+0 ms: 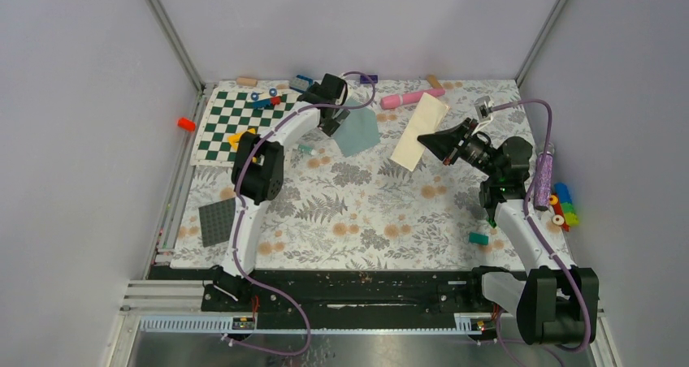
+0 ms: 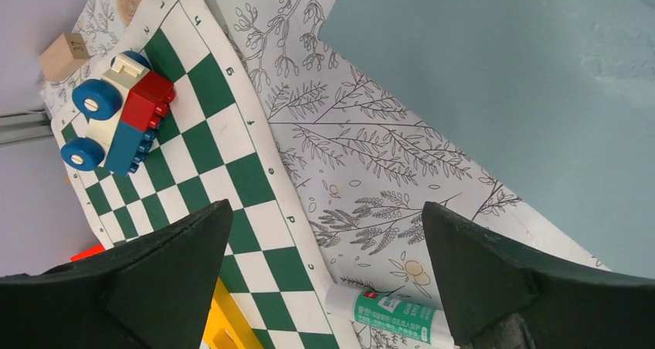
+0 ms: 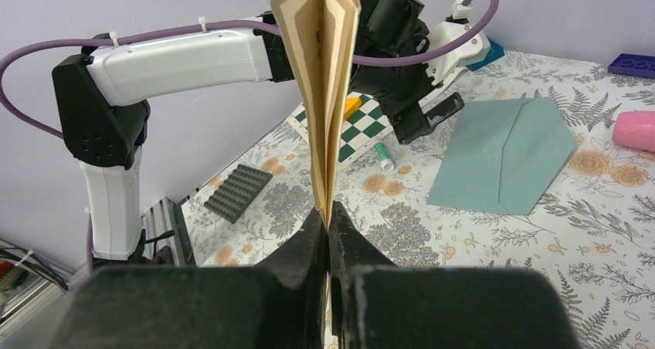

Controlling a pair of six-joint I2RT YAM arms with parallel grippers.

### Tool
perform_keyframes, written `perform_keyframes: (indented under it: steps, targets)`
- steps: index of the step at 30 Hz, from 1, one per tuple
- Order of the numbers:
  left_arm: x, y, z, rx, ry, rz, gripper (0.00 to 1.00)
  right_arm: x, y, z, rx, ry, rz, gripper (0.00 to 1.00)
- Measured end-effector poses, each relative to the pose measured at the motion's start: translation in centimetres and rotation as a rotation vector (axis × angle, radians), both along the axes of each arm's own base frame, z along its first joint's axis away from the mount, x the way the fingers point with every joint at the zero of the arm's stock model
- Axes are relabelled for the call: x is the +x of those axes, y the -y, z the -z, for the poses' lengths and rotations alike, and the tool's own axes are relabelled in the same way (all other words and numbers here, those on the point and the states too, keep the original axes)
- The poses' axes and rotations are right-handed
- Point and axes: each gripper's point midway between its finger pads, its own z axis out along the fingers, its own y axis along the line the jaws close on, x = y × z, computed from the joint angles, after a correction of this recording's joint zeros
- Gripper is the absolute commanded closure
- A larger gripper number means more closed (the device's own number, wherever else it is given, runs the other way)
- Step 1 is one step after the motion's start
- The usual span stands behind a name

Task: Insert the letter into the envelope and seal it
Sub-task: Move the solid glue at the center of the board.

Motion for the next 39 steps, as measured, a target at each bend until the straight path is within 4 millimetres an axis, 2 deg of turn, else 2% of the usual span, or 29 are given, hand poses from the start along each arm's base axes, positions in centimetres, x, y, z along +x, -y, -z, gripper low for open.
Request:
perform_keyframes:
  steps: [12, 29, 35, 39]
  targets:
    - [-0.9, 0.2, 0.7, -0.012, -0.048, 0.010, 0.01, 0.0, 0.0, -0.2, 0.008, 0.001, -0.002, 1.00]
    - [-1.0, 1.0, 0.3, -0.020, -0.039, 0.019, 0.01, 0.4, 0.9, -0.3, 0.010, 0.004, 0.026, 1.00]
    - [-0.4, 3.3, -1.8, -0.028, 0.026, 0.044, 0.01, 0.4, 1.0, -0.3, 0.010, 0.003, 0.024, 1.00]
    - [-1.2, 5.6, -1.4, -0.017, 0.028, 0.085, 0.01, 0.4, 1.0, -0.3, 0.009, 0.004, 0.025, 1.00]
